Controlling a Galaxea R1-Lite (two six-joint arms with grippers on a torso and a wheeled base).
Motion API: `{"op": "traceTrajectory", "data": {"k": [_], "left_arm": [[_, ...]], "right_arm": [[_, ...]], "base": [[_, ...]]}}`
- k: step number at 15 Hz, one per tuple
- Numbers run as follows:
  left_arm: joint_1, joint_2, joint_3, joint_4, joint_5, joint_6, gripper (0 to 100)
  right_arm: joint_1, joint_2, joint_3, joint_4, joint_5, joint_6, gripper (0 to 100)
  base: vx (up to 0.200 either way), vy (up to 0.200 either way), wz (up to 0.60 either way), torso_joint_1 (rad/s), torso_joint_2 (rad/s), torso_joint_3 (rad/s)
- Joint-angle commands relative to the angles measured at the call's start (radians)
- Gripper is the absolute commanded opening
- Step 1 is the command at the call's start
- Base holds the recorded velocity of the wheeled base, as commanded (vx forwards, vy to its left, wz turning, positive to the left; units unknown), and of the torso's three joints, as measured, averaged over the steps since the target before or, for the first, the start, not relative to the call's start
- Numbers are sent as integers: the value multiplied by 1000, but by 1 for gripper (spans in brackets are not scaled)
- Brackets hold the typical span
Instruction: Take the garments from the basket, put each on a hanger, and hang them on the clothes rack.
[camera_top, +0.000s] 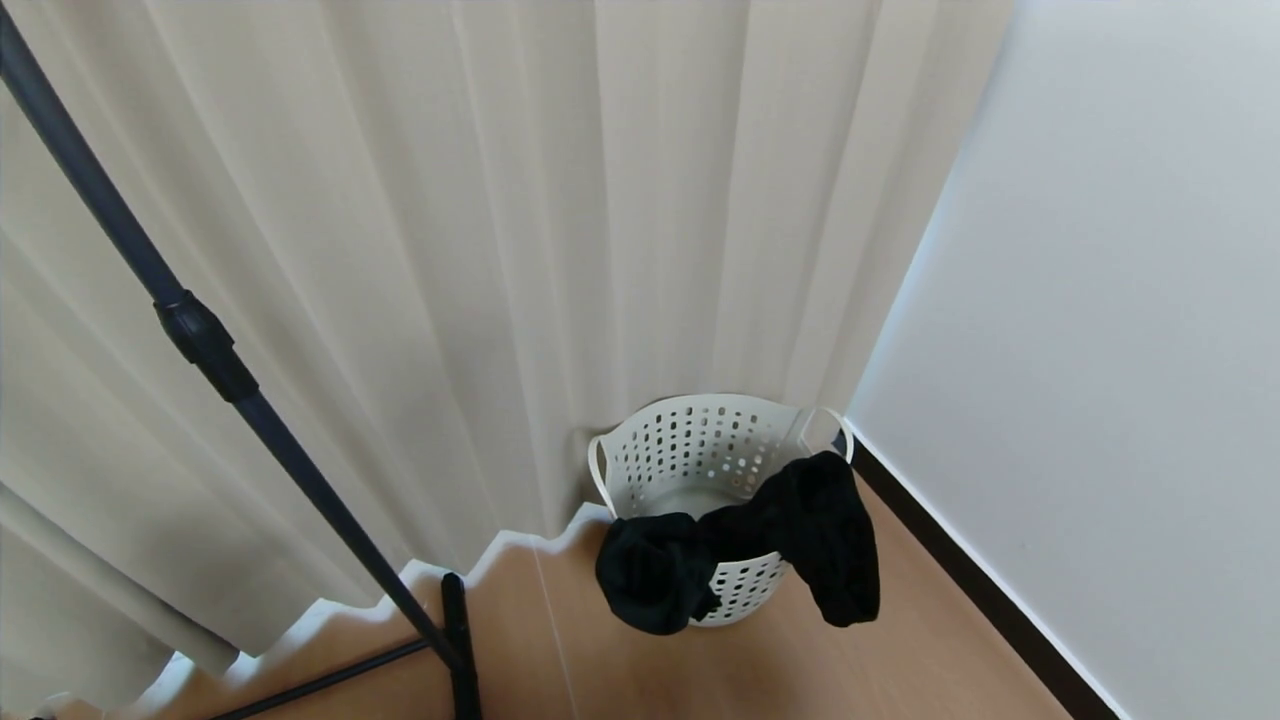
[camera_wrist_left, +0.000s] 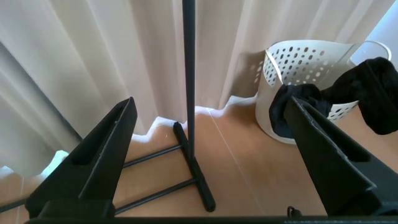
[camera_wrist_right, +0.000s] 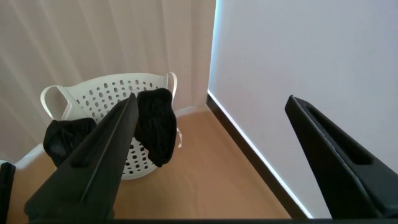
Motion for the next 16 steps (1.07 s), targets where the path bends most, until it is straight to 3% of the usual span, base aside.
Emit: {"op": "traceTrajectory", "data": {"k": [1, 16], "left_arm": [[0, -1, 0, 1, 0, 0, 100], [0, -1, 0, 1, 0, 0, 100]], "right_arm": [[0, 1, 0, -1, 0, 0, 100], [0, 1, 0, -1, 0, 0, 100]], "base": [[0, 0, 0, 2, -2, -198], [0, 0, 0, 2, 3, -197]]}}
